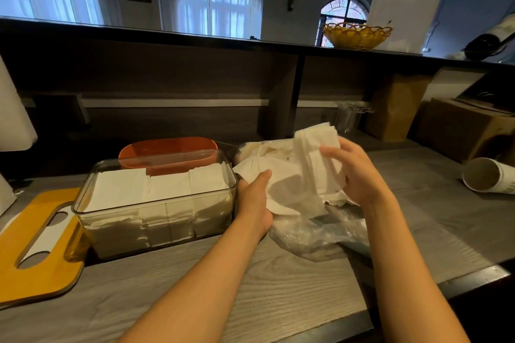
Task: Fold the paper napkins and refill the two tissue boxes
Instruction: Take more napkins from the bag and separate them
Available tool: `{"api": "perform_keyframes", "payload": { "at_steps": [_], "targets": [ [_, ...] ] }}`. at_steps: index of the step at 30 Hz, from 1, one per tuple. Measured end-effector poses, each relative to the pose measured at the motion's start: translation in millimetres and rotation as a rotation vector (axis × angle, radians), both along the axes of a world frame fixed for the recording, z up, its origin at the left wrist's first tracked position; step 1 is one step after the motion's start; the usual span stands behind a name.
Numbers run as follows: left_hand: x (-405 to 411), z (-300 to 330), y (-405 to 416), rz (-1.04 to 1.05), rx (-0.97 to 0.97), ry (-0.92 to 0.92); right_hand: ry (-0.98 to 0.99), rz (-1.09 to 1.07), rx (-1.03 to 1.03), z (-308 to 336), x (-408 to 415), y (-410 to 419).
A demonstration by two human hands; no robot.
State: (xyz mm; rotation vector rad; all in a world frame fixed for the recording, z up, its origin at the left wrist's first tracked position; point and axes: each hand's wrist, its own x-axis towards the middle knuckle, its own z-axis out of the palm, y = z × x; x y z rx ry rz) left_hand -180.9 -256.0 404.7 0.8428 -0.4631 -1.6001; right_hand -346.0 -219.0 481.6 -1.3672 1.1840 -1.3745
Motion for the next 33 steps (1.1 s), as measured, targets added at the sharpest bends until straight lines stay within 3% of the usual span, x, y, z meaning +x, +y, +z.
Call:
{"api": "perform_keyframes", "payload": {
  "at_steps": [2,6,8,14,23,26,30,33],
  "targets": [
    [-2,1,1,0.022,-0.032,-0.059,-0.136,-0.080,0.002,1,0,-2],
    [-5,0,2,0.010,-0.083,-0.163,-0.088,-0.088,-0.051,-1,3,-4],
    [-3,0,3,-0.041,-0.074,-0.124,-0.002,-0.045,-0.085,-2,7,-4],
    [2,6,7,-0.192,-0.088,0.092,0.514,-0.063,-0.037,-18,24,-12],
    [2,9,11,-0.209,-0.134,0.077,0.661,-0.048,0.149,-23,22,-20],
    [3,10,12,-0.238,-0.153,0.090,0.551,-0.121,0.144,-23,16,-20],
    [2,10,14,-0.287,-0.151,0.087,0.115,-0.108,0.185,-24,12,-22],
    [1,9,13,-0.326,-0.158,0.017,0.117,-0.084,0.209,-24,11,-23]
  ]
}}
